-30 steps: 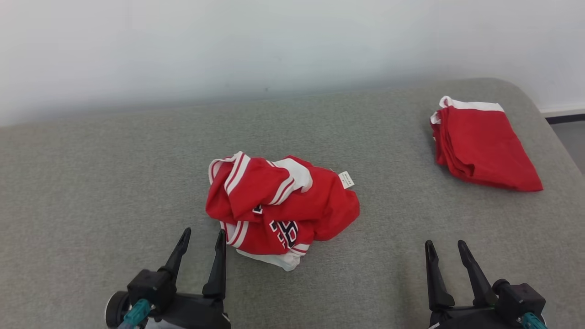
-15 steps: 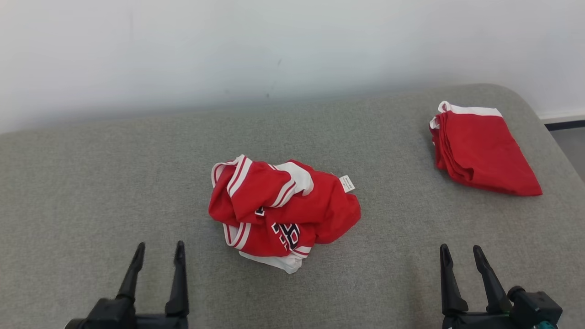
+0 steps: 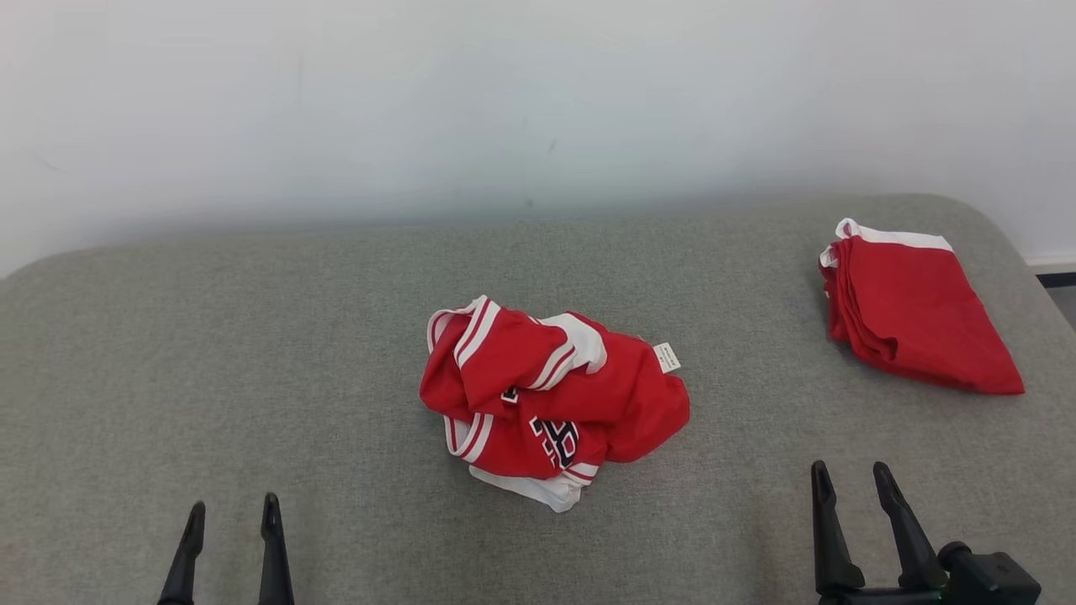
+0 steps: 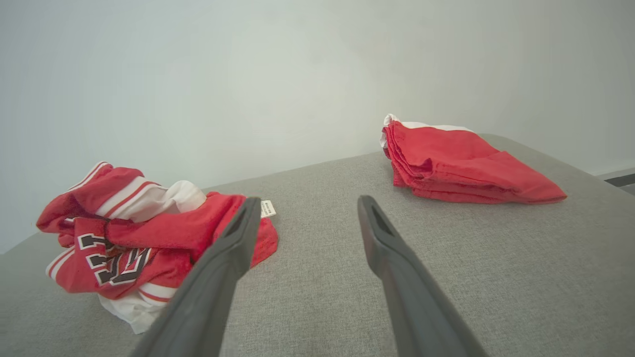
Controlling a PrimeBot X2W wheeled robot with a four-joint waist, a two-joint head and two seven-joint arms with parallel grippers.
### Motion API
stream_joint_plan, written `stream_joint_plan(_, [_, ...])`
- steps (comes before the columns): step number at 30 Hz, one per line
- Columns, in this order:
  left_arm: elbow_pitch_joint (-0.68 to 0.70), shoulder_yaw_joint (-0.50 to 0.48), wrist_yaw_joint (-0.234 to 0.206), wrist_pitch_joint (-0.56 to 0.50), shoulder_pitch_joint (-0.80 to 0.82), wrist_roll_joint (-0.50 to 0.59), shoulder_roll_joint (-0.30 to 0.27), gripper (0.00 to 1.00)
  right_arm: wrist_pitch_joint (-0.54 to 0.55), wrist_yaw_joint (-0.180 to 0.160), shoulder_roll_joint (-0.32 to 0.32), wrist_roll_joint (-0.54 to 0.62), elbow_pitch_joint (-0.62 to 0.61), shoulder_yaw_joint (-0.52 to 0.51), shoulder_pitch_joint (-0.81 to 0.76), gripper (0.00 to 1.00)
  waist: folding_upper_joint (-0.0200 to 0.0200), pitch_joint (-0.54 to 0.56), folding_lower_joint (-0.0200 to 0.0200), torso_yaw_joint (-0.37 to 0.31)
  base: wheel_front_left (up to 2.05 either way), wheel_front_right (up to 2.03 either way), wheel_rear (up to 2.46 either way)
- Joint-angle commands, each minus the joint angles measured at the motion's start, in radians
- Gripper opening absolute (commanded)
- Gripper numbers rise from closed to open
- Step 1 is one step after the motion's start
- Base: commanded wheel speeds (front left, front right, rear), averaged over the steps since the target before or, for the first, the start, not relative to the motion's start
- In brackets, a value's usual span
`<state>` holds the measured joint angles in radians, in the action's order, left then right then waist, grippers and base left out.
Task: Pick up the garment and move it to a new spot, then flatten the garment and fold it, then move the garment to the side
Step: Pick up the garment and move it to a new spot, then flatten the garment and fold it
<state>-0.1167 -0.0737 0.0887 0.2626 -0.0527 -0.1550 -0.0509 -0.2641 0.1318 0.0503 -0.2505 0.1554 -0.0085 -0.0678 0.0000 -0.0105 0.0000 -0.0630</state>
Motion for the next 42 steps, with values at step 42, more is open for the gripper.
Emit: stream_joint_plan(42, [0.025,0.018,-0.055,0.002,-0.069,0.007,0.0,1.0,-0.001,-0.002,0.0,0.027,-0.009,0.021,-0.03,1.0,0.0,0.015,0.0,0.025,0.0,0.0,0.0])
